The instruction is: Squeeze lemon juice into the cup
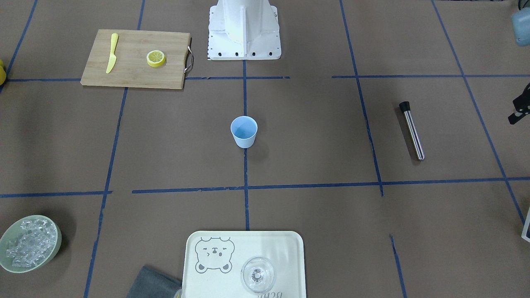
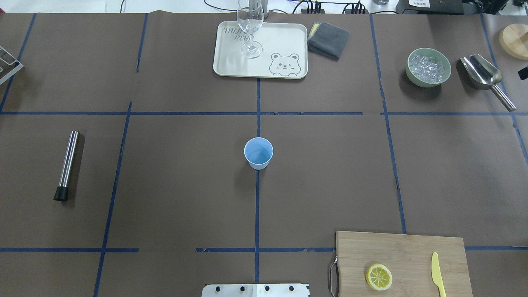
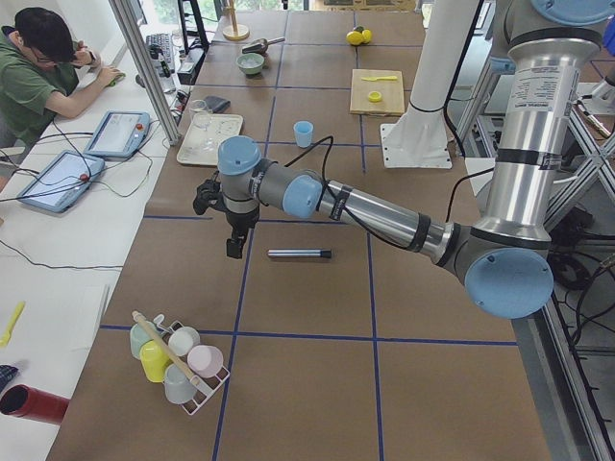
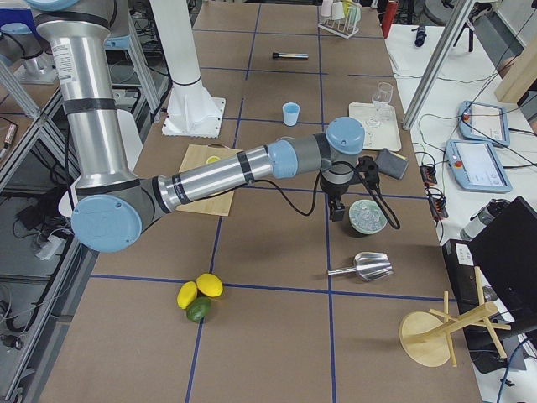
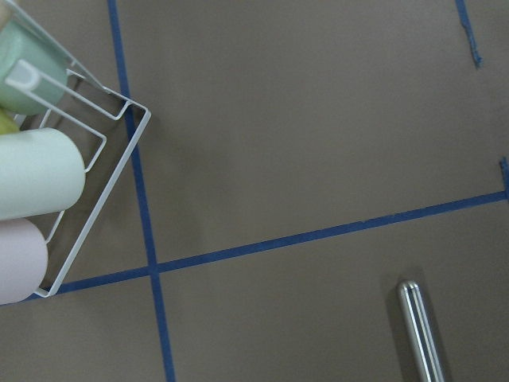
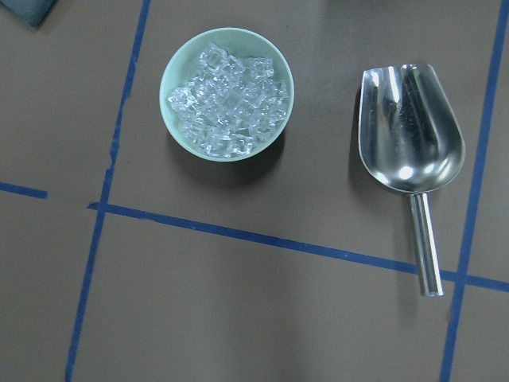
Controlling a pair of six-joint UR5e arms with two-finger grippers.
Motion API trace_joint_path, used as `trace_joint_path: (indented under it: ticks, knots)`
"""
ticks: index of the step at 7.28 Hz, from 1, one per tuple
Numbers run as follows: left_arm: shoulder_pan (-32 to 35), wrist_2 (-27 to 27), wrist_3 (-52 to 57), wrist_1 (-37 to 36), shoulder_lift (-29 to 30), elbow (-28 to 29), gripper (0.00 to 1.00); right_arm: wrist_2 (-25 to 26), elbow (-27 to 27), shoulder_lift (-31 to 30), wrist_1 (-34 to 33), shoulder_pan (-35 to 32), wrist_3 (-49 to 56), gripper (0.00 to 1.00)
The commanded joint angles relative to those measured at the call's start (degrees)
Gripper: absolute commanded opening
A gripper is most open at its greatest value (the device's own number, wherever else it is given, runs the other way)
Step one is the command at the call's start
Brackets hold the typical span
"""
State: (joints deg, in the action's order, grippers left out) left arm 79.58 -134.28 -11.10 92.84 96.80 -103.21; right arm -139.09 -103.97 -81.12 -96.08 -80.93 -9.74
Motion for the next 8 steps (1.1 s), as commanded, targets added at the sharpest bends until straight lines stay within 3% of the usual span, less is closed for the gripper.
trace_joint_path:
  ticks: [1,4,5,6,8]
  knots:
    - [-1.53,-0.46,-2.17,2.08,0.66,1.59,1.0,2.49,-7.62,-0.09,0.01,7.43,-13.41,1.0]
    - [-6.25,-1.08,-5.92,3.47,1.46,1.78,1.0,12.22,-18.95,-0.18,0.54,22.34,-36.06,1.0]
    - [-7.93,-0.73,-8.65,6.45,1.37,2.22,1.0,16.09,-20.9,-2.09,5.33,27.7,-43.45,1.0]
    - [-8.38,-0.72,-9.72,6.82,1.37,2.57,1.0,19.87,-22.14,-7.16,15.64,32.63,-51.62,1.0]
    - [-8.39,-0.72,-10.34,6.92,1.37,2.4,1.0,27.59,-25.48,-10.37,18.47,42.99,-61.41,1.0]
